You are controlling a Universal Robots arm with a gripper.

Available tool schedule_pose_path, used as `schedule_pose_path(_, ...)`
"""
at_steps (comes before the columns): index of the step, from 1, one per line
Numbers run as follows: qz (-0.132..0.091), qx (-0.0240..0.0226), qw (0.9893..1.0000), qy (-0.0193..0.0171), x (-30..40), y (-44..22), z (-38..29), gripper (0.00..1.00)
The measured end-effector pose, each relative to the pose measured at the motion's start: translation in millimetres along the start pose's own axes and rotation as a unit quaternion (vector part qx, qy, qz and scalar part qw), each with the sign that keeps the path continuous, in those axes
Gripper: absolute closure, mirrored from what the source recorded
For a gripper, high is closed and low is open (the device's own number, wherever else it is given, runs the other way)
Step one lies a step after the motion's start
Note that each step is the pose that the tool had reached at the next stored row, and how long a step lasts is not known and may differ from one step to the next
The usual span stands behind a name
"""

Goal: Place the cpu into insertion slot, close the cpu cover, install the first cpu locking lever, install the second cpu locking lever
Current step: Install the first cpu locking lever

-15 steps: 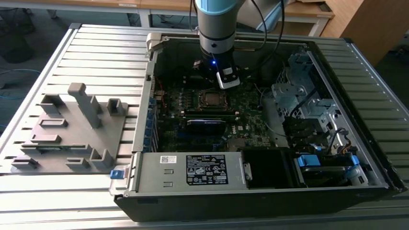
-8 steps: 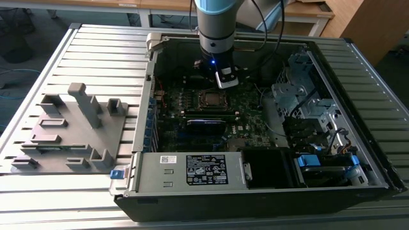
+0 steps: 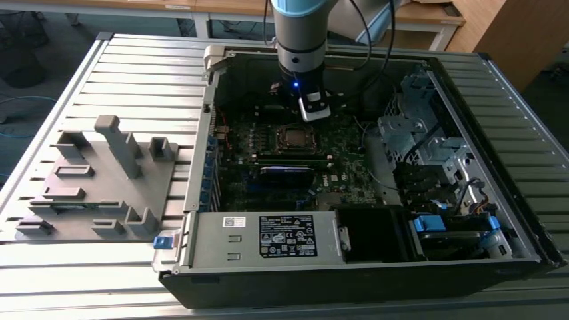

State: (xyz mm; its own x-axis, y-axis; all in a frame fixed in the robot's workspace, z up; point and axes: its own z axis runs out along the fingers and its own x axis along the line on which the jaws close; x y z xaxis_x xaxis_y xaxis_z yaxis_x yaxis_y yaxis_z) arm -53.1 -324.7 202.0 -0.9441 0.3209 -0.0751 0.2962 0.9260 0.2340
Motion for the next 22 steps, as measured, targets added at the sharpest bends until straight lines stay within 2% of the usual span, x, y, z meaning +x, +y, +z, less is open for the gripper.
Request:
schedule_pose_path(3,0.0,0.0054,1.0,-0.0018,0.5,1.1,1.0,0.9)
schedule_pose_path(12,0.001,0.0059,1.0,-0.0023,1.6,3.3,3.9,0.9)
schedule_pose_path(19,0.0,0.0131,0.9999,-0.0046,2.5,5.6,5.2,0.9)
schedule_pose_path(22,0.0,0.0138,0.9999,-0.0049,2.7,6.8,5.8,0.9)
